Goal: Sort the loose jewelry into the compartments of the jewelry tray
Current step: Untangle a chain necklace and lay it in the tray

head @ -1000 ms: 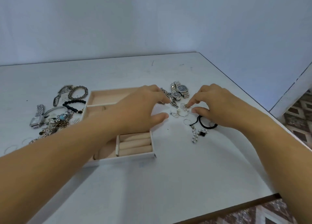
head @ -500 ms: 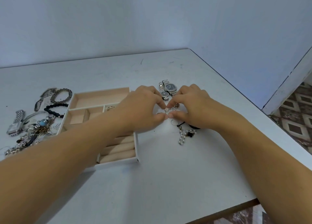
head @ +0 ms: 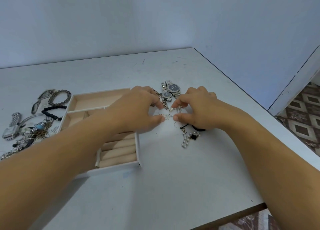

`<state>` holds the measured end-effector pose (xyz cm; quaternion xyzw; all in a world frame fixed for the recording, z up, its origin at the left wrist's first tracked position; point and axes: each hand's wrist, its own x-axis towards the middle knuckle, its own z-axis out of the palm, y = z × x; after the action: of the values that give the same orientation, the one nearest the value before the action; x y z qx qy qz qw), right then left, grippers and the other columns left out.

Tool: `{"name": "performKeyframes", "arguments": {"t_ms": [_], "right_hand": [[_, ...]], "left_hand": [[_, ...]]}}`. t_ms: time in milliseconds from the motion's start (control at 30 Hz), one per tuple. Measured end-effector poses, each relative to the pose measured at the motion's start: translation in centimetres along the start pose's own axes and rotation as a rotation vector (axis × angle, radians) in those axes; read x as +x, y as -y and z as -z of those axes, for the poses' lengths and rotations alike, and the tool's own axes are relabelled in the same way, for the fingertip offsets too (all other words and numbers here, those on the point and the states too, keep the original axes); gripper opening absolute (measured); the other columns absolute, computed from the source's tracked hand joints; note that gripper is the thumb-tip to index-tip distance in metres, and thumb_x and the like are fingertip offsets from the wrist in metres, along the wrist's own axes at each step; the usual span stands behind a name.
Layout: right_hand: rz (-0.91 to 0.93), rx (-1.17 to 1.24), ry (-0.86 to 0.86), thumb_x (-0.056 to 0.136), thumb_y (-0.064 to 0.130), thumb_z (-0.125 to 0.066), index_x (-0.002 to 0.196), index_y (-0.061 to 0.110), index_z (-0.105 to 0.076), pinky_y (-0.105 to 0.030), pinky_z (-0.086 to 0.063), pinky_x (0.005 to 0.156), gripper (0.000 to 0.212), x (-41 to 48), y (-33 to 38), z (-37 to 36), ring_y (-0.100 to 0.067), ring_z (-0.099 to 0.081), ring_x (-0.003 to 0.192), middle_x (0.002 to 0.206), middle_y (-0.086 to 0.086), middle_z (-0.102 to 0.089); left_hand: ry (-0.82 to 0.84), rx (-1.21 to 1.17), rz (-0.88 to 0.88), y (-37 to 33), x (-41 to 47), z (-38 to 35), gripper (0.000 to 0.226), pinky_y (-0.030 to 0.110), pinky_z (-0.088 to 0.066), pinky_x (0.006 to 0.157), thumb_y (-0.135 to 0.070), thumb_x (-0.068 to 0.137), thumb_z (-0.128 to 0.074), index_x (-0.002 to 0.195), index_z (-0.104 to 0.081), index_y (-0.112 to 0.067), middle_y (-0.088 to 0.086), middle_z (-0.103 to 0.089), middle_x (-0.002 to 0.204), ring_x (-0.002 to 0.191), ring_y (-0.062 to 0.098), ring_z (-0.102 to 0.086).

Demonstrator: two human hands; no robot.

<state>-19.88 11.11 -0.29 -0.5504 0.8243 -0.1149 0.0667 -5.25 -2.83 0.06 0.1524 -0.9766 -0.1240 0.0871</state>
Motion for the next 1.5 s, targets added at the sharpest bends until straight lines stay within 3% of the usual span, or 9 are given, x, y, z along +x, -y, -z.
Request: {"name": "performKeyframes", "arguments": {"t_ms": [167,267,367,533,733,933,1233,1400,1500], "right_hand": [[0.027,0.087,-0.034,0.084,0.047,-0.061,0.089,0.036,-0.061,-0.032,-0.025,0.094,0.011,0.4,0.2,-0.2,-0.013,-0.037,0.106,0.103,0.009,-0.050],[0.009,0.219,-0.044,0.083,0.044,-0.064,0.084,0.032,-0.064,-0.031,-0.038,0.086,0.012,0.2,-0.1,0.4,-0.014,-0.051,0.092,0.092,0.011,-0.059],[-0.020,0.374,-0.154,0.081,0.040,-0.069,0.085,0.028,-0.070,-0.029,-0.046,0.073,0.013,-0.3,-0.9,1.5,-0.019,-0.058,0.081,0.085,0.000,-0.067],[-0.075,0.338,-0.332,0.081,0.039,-0.069,0.089,0.029,-0.068,-0.011,-0.037,0.062,0.012,-0.6,-2.5,1.9,-0.004,-0.052,0.074,0.081,0.011,-0.061],[-0.075,0.307,-0.348,0.082,0.033,-0.069,0.095,0.028,-0.064,-0.014,-0.037,0.063,0.014,-0.7,-3.4,0.8,-0.002,-0.053,0.075,0.077,0.013,-0.059],[-0.065,0.266,-0.319,0.083,0.029,-0.068,0.090,0.026,-0.066,-0.013,-0.038,0.064,0.008,-1.2,-3.4,0.4,-0.004,-0.052,0.077,0.080,0.014,-0.060],[-0.021,0.252,-0.325,0.085,0.030,-0.066,0.091,0.025,-0.066,-0.027,-0.044,0.075,0.008,-1.2,-2.1,0.2,-0.010,-0.054,0.084,0.078,0.018,-0.056],[0.032,0.216,-0.380,0.086,0.031,-0.064,0.092,0.025,-0.066,-0.026,-0.041,0.076,0.008,-1.2,-0.9,0.4,-0.011,-0.052,0.086,0.081,0.017,-0.056],[0.082,0.182,-0.407,0.087,0.032,-0.064,0.093,0.024,-0.067,-0.025,-0.039,0.075,0.011,-1.1,0.2,0.8,-0.010,-0.051,0.086,0.084,0.012,-0.058]], "left_hand": [[0.016,0.014,-0.003,0.3,-0.1,0.1,0.037,0.032,-0.038,0.100,-0.050,0.078,-0.066,0.110,-0.068,-0.030,-0.010,-0.054,0.120,0.117,0.014,-0.047],[0.016,0.015,-0.005,0.3,0.0,0.1,0.037,0.030,-0.038,0.100,-0.049,0.079,-0.066,0.111,-0.067,-0.031,-0.011,-0.054,0.121,0.117,0.013,-0.046],[0.009,-0.002,-0.015,0.3,0.0,0.2,0.034,0.030,-0.038,0.099,-0.048,0.078,-0.067,0.109,-0.067,-0.033,-0.011,-0.054,0.120,0.116,0.012,-0.047],[-0.027,-0.052,-0.034,-0.4,1.0,0.0,0.031,0.029,-0.040,0.095,-0.047,0.079,-0.067,0.107,-0.066,-0.035,-0.011,-0.054,0.118,0.112,0.009,-0.048],[-0.027,-0.067,-0.067,-1.5,3.2,-1.1,0.030,0.026,-0.039,0.091,-0.039,0.083,-0.065,0.112,-0.067,-0.029,-0.005,-0.056,0.111,0.111,0.014,-0.048],[-0.041,0.029,-0.069,-2.3,3.6,-1.4,0.007,0.042,-0.042,0.092,-0.036,0.081,-0.067,0.086,-0.072,-0.033,-0.009,-0.057,0.102,0.109,0.019,-0.044],[-0.041,0.166,-0.055,-2.0,2.7,-1.7,0.007,0.037,-0.027,0.090,-0.030,0.092,-0.045,0.091,-0.052,-0.030,-0.009,-0.051,0.104,0.110,0.019,-0.035],[-0.150,0.036,0.013,-1.7,2.3,-0.7,0.011,0.036,-0.026,0.086,-0.025,0.097,-0.042,0.099,-0.053,-0.026,-0.014,-0.054,0.088,0.102,0.018,-0.041],[-0.205,-0.099,0.004,-1.2,1.1,0.6,0.008,0.036,-0.038,0.085,-0.020,0.096,-0.047,0.096,-0.054,-0.024,-0.014,-0.055,0.080,0.090,0.019,-0.052]]}}
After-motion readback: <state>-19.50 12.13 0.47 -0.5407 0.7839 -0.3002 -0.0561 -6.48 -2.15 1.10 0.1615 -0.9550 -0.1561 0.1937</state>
